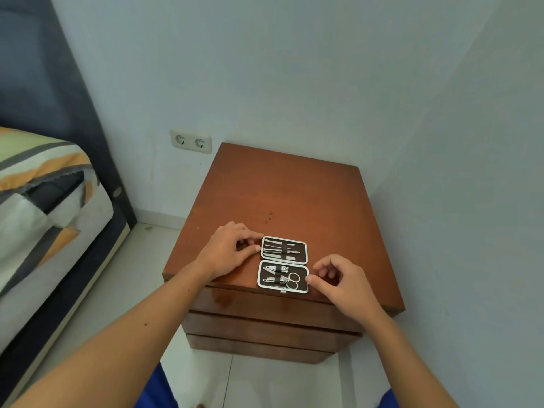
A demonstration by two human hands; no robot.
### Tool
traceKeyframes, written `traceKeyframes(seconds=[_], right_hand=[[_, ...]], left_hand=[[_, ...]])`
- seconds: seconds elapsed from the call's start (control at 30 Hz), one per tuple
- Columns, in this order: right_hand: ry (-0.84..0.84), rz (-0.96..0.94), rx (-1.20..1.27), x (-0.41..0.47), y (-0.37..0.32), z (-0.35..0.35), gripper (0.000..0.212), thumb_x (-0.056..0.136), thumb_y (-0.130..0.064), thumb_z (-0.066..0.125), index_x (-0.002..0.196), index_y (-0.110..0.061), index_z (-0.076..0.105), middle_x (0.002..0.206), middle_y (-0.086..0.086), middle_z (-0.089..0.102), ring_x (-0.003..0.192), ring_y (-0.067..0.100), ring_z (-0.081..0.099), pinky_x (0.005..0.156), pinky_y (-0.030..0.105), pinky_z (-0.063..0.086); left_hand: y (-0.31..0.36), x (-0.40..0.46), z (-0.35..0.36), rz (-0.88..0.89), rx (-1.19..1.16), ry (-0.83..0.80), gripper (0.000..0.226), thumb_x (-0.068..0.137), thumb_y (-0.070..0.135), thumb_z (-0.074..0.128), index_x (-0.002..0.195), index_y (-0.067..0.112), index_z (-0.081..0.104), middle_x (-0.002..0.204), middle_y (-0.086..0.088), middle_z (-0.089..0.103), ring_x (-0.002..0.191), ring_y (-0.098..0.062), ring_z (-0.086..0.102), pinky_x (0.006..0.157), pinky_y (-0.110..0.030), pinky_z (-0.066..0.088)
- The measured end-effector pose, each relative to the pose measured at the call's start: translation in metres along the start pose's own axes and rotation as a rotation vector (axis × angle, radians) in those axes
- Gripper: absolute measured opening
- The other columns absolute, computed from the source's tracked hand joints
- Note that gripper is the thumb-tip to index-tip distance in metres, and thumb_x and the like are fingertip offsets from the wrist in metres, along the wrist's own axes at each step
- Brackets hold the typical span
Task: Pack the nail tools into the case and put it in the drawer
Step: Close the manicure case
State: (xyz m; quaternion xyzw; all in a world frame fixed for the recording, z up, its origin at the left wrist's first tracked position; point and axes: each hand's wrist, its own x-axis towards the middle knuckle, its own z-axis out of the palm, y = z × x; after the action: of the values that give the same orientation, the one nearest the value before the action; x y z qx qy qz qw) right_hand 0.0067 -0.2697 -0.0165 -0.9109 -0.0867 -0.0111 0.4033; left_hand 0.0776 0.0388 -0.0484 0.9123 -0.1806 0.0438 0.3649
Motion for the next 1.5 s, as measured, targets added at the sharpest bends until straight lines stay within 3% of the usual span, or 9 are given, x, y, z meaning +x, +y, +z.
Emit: traceKeyframes(seconds=[0.1,0.23,0.4,0.6,0.73,0.97,1.1,1.2,1.5], right_hand=[[-0.002,-0.009,-0.016,0.028,0.001,-0.005,0.02,0.087,-0.03,0.084,0.103,-0.033,0.073,0.093,-0.012,0.071,0.09,0.01,0.061,0.078,0.02,0.043],[-0.133,0.014,-0.115,0.063,0.001,-0.007,0.039,0.095,-0.032,0.075,0.134,-0.028,0.069,0.111,-0.012,0.063,0.098,0.004,0.057,0.085,0.017,0.041],[-0.253,0.029,-0.183,0.077,-0.004,-0.002,0.039,0.094,-0.031,0.077,0.131,-0.027,0.069,0.116,-0.014,0.054,0.098,0.003,0.054,0.088,0.02,0.041],[-0.173,0.086,0.062,0.072,-0.015,-0.006,0.015,0.096,-0.023,0.074,0.106,-0.033,0.069,0.105,-0.005,0.075,0.09,0.018,0.07,0.091,0.046,0.06],[-0.097,0.041,0.138,0.045,-0.033,-0.013,0.004,0.099,-0.025,0.07,0.1,-0.029,0.07,0.097,-0.005,0.078,0.086,0.012,0.074,0.084,0.03,0.058],[-0.021,-0.154,0.037,-0.003,-0.026,-0.004,0.016,0.09,-0.016,0.081,0.093,-0.028,0.071,0.099,-0.008,0.069,0.092,0.013,0.068,0.08,0.018,0.052],[-0.013,-0.231,-0.08,-0.017,-0.013,0.011,0.018,0.087,-0.022,0.082,0.092,-0.032,0.069,0.105,-0.017,0.062,0.103,0.01,0.063,0.089,0.027,0.052],[-0.012,-0.232,-0.098,-0.02,-0.008,0.019,0.017,0.088,-0.022,0.082,0.093,-0.031,0.069,0.109,-0.019,0.059,0.109,0.007,0.06,0.093,0.024,0.05],[-0.014,-0.119,0.037,0.005,-0.006,0.024,0.018,0.092,-0.031,0.079,0.11,-0.033,0.075,0.112,-0.016,0.063,0.107,0.007,0.062,0.087,0.029,0.053]], left_hand=[[0.005,-0.009,-0.005,0.025,0.03,-0.021,0.041,0.095,0.058,0.068,0.133,0.042,0.07,0.103,0.023,0.062,0.1,-0.002,0.051,0.092,-0.034,0.044],[0.009,-0.03,-0.012,0.001,0.061,-0.125,0.086,0.075,0.09,0.064,0.145,0.039,0.061,0.127,0.023,0.054,0.124,-0.003,0.042,0.109,-0.031,0.037],[0.014,-0.036,-0.01,-0.002,0.108,-0.121,0.109,0.057,0.095,0.073,0.148,0.038,0.057,0.138,0.022,0.048,0.133,-0.002,0.033,0.114,-0.028,0.031],[0.016,-0.04,-0.008,-0.011,0.087,-0.085,0.106,0.056,0.093,0.076,0.144,0.037,0.06,0.137,0.023,0.05,0.133,0.0,0.035,0.114,-0.028,0.033],[0.018,-0.041,-0.011,-0.024,0.044,-0.104,0.098,0.058,0.095,0.072,0.139,0.04,0.063,0.134,0.027,0.052,0.134,0.002,0.036,0.114,-0.031,0.036],[0.031,-0.04,0.0,-0.118,-0.289,0.058,0.043,0.085,0.076,0.063,0.112,0.046,0.078,0.112,0.028,0.071,0.121,-0.002,0.055,0.105,-0.034,0.045],[0.033,-0.041,0.012,-0.092,-0.189,0.079,0.039,0.084,0.077,0.064,0.107,0.047,0.076,0.108,0.03,0.072,0.114,0.0,0.055,0.112,-0.04,0.034],[0.028,-0.042,0.014,-0.085,-0.146,0.074,0.03,0.085,0.064,0.075,0.11,0.046,0.075,0.11,0.03,0.07,0.115,0.001,0.054,0.117,-0.038,0.029],[0.028,-0.044,0.028,-0.078,-0.113,0.124,0.034,0.088,0.07,0.067,0.103,0.042,0.077,0.108,0.029,0.071,0.114,0.004,0.06,0.124,-0.04,0.022]])
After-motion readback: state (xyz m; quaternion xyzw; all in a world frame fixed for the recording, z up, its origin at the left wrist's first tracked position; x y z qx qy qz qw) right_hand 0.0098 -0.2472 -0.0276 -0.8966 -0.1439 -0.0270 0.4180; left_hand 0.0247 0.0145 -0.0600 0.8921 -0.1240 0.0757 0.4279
